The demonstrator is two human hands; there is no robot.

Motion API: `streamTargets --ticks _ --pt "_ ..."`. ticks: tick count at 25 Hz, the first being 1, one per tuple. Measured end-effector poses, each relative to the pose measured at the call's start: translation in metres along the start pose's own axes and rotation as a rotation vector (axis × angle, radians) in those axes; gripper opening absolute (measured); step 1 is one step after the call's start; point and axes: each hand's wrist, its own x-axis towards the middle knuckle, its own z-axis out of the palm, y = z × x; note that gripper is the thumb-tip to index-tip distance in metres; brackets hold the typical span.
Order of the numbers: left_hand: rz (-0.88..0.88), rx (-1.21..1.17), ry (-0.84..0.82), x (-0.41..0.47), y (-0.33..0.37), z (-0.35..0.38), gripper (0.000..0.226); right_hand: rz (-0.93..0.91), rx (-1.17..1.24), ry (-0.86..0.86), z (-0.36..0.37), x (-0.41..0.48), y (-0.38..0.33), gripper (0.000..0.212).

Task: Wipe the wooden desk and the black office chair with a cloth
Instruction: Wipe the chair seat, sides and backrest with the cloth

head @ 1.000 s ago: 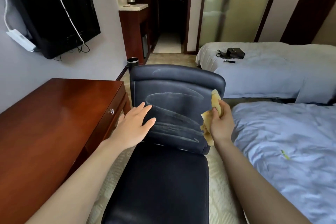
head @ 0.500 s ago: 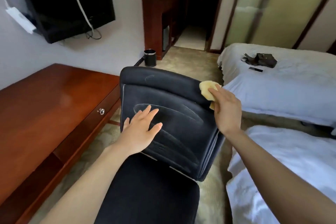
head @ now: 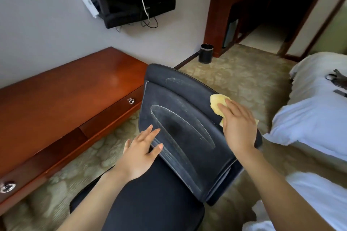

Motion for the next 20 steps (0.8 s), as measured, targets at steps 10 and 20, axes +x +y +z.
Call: streamTargets --ticks 10,20 --pt "-0.119 0.020 0.067 -0.028 -0.046 -0.031 0.052 0.197 0.002 -0.128 0.038 0.038 -0.030 0.052" --pt "-0.208 -0.015 0.104 -0.054 -0.128 -0.065 0.051 0.335 0.230 -0.197 0.083 0.085 -0.087 0.079"
